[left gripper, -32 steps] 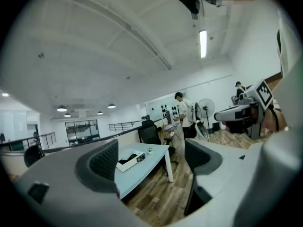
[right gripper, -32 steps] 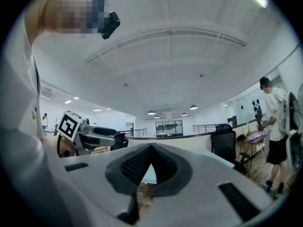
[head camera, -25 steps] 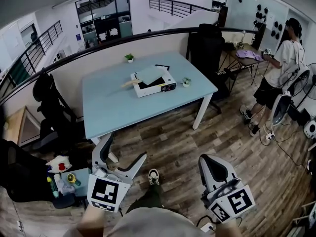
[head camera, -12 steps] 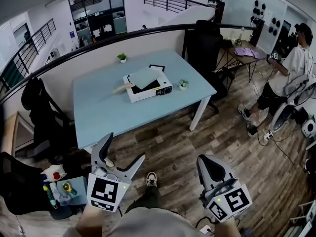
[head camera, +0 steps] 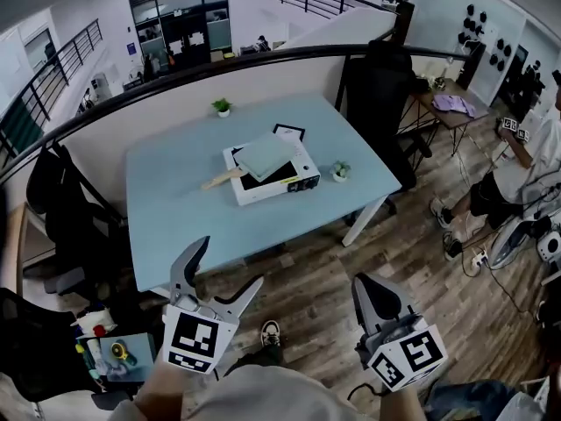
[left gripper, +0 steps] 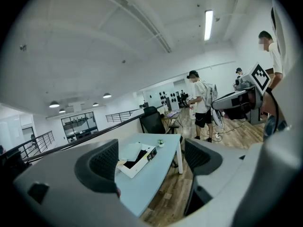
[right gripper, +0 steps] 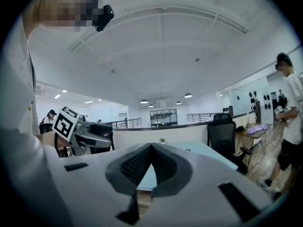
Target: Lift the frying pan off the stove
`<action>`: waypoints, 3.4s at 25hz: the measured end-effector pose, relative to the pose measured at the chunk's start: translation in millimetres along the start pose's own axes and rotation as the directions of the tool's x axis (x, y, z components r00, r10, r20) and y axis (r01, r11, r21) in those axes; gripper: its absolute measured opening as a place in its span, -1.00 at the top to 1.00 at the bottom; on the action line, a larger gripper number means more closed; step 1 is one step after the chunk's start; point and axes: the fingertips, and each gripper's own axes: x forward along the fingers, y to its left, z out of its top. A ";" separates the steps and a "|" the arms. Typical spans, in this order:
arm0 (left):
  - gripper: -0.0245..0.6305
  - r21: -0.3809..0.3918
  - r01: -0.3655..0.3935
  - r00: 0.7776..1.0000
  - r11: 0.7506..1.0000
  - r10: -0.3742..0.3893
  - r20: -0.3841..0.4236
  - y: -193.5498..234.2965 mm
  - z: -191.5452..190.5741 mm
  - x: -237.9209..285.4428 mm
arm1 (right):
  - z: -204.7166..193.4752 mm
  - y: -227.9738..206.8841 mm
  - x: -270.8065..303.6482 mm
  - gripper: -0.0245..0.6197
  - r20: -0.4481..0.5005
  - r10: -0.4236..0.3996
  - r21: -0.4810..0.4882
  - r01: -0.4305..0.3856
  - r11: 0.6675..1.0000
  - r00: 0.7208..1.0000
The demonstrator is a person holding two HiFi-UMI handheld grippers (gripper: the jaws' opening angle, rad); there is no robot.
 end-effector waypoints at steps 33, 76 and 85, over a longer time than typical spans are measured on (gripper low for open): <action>-0.36 0.021 -0.144 0.982 0.989 0.145 -0.123 179.3 -28.9 197.1 | 36.0 -99.5 290.7 0.91 -0.054 0.214 -0.054 -0.217 0.975 0.975; -0.36 0.117 -0.175 0.895 0.978 0.207 -0.396 253.0 -81.7 337.2 | 1.0 -181.2 521.0 0.91 -0.265 0.506 0.004 -0.524 0.852 0.821; -0.36 0.026 0.054 0.832 0.998 -0.031 -0.554 243.3 -150.1 347.8 | -31.0 -172.3 525.5 0.91 -0.326 0.490 0.029 -0.510 0.860 0.808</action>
